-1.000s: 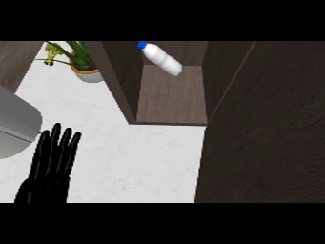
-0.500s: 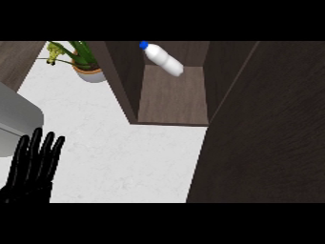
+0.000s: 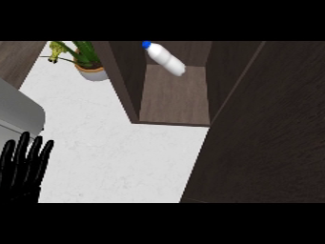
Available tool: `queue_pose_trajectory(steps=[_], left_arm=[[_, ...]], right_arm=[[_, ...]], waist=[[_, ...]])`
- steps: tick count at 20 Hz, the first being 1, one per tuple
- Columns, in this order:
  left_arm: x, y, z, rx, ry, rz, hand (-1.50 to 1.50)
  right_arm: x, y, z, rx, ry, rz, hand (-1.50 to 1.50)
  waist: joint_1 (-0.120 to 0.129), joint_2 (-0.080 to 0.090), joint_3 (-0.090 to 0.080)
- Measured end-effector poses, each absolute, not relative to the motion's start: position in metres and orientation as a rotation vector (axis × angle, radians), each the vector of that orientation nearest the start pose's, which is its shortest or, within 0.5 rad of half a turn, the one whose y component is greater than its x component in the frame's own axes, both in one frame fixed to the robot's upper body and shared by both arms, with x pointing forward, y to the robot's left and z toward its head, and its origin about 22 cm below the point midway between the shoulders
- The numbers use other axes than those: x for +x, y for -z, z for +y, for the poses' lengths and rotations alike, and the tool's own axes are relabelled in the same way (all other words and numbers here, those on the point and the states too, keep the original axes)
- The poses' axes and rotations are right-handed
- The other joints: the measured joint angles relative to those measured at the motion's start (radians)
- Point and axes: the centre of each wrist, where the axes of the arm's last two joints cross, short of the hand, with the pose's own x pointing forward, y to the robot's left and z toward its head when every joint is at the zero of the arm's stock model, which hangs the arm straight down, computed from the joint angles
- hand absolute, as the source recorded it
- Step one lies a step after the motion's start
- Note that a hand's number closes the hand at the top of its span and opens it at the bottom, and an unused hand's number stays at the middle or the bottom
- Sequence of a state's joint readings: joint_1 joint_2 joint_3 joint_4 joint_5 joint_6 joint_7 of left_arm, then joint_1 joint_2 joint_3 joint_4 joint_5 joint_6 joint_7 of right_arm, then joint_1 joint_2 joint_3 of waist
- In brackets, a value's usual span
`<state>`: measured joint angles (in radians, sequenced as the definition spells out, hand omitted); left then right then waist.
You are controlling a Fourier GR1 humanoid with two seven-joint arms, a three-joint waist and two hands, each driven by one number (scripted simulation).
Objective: Pick up the bottled water, place it into the cabinet and close the cabinet
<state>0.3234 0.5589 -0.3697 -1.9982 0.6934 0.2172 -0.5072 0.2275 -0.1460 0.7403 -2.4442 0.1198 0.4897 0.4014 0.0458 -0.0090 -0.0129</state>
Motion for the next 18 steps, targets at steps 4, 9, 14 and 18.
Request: queue_pose_trajectory(steps=[4,9,14,18], left_arm=[[0.146,-0.049,0.260,-0.319,-0.165,-1.893,-1.50],[0.145,-0.051,0.265,-0.328,-0.152,-1.898,-1.50],[0.146,-0.053,0.270,-0.332,-0.149,-1.905,-1.50],[0.145,-0.053,0.273,-0.341,-0.148,-1.906,-1.50]], right_arm=[[0.105,-0.157,-0.141,0.610,-1.077,-1.702,1.50],[0.108,-0.160,-0.140,0.602,-1.122,-1.708,1.50],[0.109,-0.161,-0.140,0.603,-1.138,-1.707,1.50],[0.110,-0.160,-0.141,0.627,-1.114,-1.706,1.50]], waist=[[0.009,0.004,-0.001],[0.022,0.010,-0.001],[0.033,0.015,-0.002],[0.044,0.022,-0.002]])
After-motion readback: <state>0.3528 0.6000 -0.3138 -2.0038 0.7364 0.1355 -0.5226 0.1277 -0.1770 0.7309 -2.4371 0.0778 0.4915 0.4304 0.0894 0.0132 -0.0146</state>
